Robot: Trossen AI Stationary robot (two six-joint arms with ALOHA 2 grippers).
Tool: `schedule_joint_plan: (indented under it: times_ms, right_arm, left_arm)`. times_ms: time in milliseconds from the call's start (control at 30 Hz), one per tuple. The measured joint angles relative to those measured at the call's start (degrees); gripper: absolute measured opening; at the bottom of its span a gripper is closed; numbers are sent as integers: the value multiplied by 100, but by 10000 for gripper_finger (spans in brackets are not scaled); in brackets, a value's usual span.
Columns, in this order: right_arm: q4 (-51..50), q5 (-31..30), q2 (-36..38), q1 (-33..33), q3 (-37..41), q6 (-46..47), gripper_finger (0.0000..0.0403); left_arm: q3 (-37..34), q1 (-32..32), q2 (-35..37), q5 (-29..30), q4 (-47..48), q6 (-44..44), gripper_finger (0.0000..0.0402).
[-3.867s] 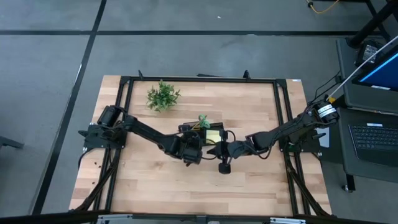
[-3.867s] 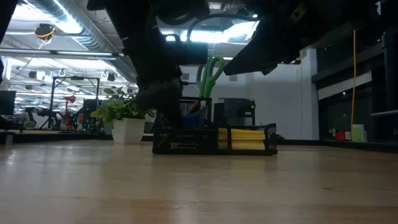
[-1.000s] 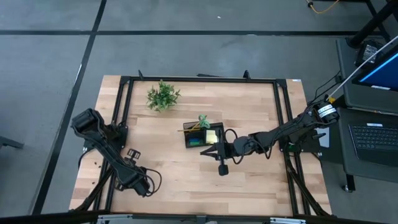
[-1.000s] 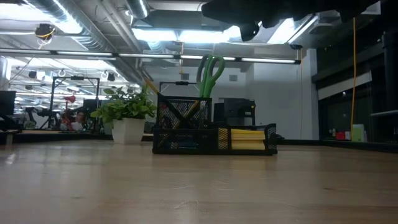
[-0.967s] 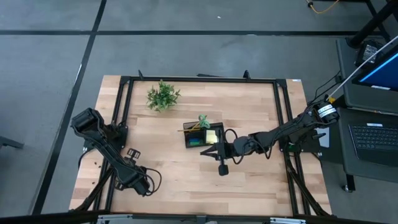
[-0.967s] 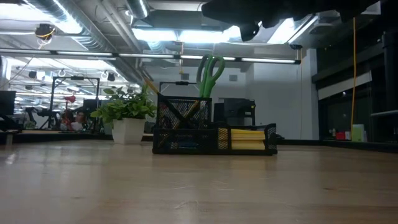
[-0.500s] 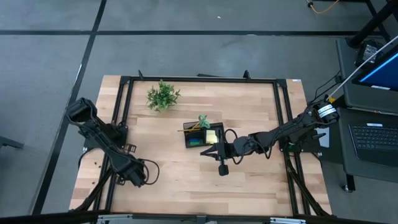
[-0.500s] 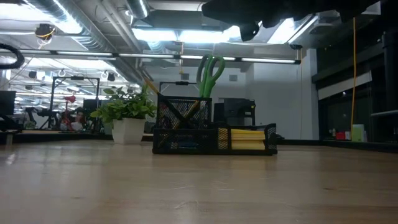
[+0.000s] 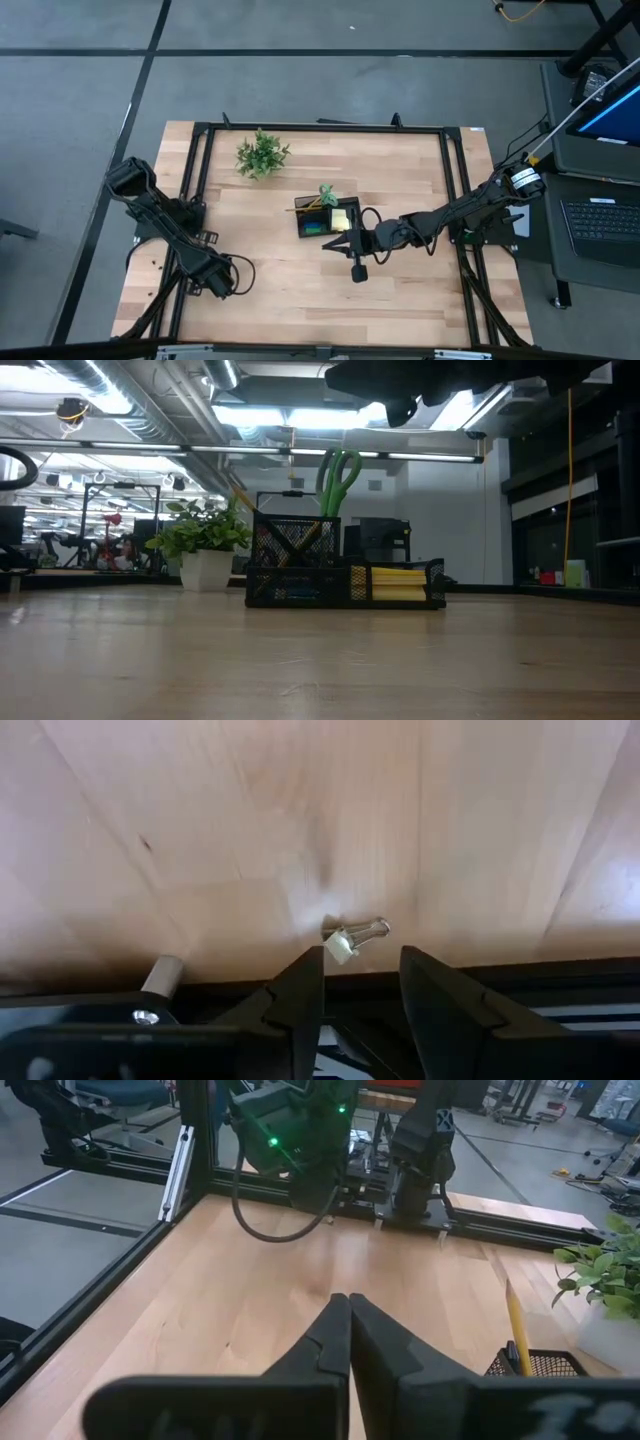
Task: Pick and place office supplies into organizer
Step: Put the green binder clip into the black desk organizer
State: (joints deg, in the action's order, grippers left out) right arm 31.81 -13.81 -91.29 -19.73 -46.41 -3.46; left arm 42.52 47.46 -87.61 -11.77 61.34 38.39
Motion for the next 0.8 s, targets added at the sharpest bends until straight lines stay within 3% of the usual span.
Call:
schedule_joint_plan:
  times_ms: [567, 800]
  right_arm:
    - [2, 1, -2, 0, 2, 0, 10]
    - [4, 1, -2, 0, 2, 0, 10]
  left_arm:
    - [0, -6, 0, -15, 390, 561, 127]
    - [0, -172, 0, -20, 105, 452, 127]
